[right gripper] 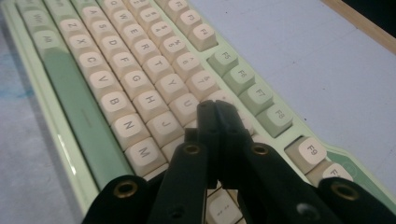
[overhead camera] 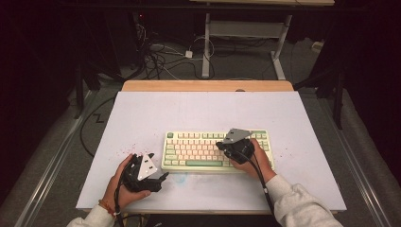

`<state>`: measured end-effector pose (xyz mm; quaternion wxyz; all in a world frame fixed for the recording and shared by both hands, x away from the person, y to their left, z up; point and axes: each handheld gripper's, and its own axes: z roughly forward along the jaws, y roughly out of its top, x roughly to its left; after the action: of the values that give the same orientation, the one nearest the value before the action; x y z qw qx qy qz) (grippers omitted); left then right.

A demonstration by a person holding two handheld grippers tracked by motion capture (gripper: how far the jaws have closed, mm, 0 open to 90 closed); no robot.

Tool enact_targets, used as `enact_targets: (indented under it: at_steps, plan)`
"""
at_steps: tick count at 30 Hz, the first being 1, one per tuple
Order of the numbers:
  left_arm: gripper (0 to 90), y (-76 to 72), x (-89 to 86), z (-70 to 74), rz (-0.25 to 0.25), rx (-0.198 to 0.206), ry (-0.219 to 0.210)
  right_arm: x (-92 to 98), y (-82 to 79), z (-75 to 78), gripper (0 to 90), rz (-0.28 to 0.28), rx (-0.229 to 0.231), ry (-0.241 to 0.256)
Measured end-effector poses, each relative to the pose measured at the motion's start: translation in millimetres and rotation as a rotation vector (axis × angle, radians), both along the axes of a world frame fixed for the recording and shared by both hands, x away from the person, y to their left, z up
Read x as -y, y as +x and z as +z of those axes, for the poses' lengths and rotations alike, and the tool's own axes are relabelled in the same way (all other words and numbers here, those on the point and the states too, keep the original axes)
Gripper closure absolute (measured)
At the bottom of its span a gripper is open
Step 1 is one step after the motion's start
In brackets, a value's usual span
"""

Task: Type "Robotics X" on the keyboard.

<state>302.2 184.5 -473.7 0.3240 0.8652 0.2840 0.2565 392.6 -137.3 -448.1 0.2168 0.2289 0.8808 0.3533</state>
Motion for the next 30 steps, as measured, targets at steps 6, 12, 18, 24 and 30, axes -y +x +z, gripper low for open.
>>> enact_targets:
  at_steps: [6, 12, 18, 24, 30]
  plan:
    - [18.4, 0.8, -0.2, 0.0, -0.003, -0.004, 0.009, -8.7, 9.0, -3.7, 90.0, -0.007, -0.018, -0.027]
    - [18.4, 0.7, 0.5, -0.8, -0.005, -0.006, 0.014, -14.2, 10.6, -4.8, 90.0, 0.000, -0.018, -0.043]
    - [18.4, 1.4, 0.2, -1.2, -0.008, -0.014, 0.020, -15.6, 9.4, -5.1, 90.0, -0.003, -0.012, -0.049]
    - [18.5, 1.2, 1.3, -1.3, -0.007, -0.012, 0.021, -14.8, 9.8, -3.9, 90.0, 0.010, -0.028, -0.062]
    - [18.4, 1.6, 1.5, -1.3, -0.009, -0.012, 0.026, -9.9, 6.6, 3.0, 90.0, 0.001, -0.007, -0.025]
